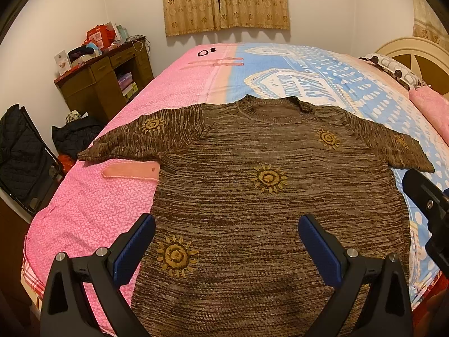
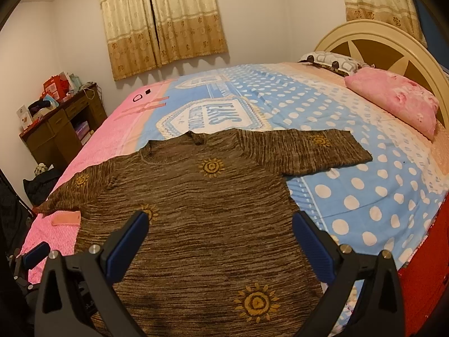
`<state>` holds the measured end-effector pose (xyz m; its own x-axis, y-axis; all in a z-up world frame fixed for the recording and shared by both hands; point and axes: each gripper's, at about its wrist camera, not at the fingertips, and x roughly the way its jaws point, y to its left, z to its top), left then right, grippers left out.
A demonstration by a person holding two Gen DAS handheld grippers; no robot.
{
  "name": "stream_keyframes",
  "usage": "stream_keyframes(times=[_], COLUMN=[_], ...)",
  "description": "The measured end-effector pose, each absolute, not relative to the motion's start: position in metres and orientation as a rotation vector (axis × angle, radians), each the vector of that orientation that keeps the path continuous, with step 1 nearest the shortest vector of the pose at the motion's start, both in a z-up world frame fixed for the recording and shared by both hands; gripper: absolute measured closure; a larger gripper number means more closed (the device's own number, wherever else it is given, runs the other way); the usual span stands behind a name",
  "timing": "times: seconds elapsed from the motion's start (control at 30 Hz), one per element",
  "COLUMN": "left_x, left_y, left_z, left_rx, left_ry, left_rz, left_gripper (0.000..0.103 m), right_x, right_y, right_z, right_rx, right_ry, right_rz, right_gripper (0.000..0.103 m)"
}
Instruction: Fold small clothes
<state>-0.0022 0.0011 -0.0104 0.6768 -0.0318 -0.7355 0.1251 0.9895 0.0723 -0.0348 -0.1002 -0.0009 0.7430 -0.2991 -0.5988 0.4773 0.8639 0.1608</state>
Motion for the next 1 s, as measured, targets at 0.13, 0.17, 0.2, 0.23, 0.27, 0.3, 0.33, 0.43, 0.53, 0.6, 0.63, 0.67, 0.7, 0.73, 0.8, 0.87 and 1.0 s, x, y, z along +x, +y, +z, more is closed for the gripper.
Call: stream_keyframes(times=[0.13,0.17,0.2,0.23,0.27,0.3,0.33,0.43,0.53,0.6,0.63,0.67,0.7,0.73,0.8,0.87,1.0], left_x=[0.000,0.000,0.001,0.002,0.002,0.003,0.003,0.006,0.008,0.011,0.011,0.014,0.015,0.017,0.021,0.026,0.039], left_y=[0.002,0.002,0.002,0.001,0.001,0.001,0.001,-0.001,-0.004,-0.005,-0.005,-0.005,-0.004,-0.003,-0.001,0.000,0.001], left_z=[-0.011,-0.012,-0.013,-0.014,-0.015,-0.016,-0.018,-0.027,-0.035,-0.034,-0.033,-0.030,-0.027,-0.024,-0.018,-0.015,-0.015], left_rx=[0.120,0.120,0.119,0.119,0.119,0.117,0.116,0.111,0.115,0.112,0.110,0.107,0.105,0.100,0.088,0.077,0.057], left_ry=[0.827,0.829,0.830,0.832,0.834,0.837,0.840,0.854,0.874,0.871,0.866,0.855,0.846,0.833,0.806,0.789,0.779], left_rz=[-0.088,-0.088,-0.088,-0.089,-0.090,-0.093,-0.097,-0.115,-0.150,-0.171,-0.176,-0.185,-0.191,-0.199,-0.205,-0.204,-0.192], left_gripper=[0.001,0.001,0.001,0.001,0.001,0.001,0.001,0.001,0.001,0.001,0.001,0.001,0.001,0.001,0.001,0.001,0.001], right_x=[-0.033,-0.034,-0.033,-0.033,-0.033,-0.032,-0.031,-0.027,-0.026,-0.026,-0.026,-0.025,-0.024,-0.024,-0.023,-0.022,-0.023], right_y=[-0.100,-0.100,-0.100,-0.100,-0.100,-0.100,-0.101,-0.105,-0.110,-0.116,-0.123,-0.132,-0.143,-0.158,-0.197,-0.241,-0.349], right_z=[-0.001,-0.001,-0.002,-0.002,-0.002,-0.003,-0.005,-0.013,-0.023,-0.026,-0.026,-0.027,-0.026,-0.023,-0.016,-0.010,-0.016], right_rx=[0.318,0.316,0.316,0.317,0.318,0.318,0.318,0.326,0.323,0.315,0.312,0.313,0.315,0.311,0.303,0.327,0.437], right_ry=[0.600,0.600,0.600,0.601,0.603,0.605,0.611,0.627,0.645,0.652,0.650,0.649,0.646,0.634,0.604,0.583,0.554], right_rz=[-0.432,-0.433,-0.433,-0.432,-0.431,-0.430,-0.431,-0.436,-0.435,-0.435,-0.434,-0.433,-0.446,-0.472,-0.541,-0.598,-0.719], right_gripper=[0.000,0.000,0.000,0.000,0.000,0.000,0.000,0.000,0.000,0.000,0.000,0.000,0.000,0.000,0.000,0.000,0.002])
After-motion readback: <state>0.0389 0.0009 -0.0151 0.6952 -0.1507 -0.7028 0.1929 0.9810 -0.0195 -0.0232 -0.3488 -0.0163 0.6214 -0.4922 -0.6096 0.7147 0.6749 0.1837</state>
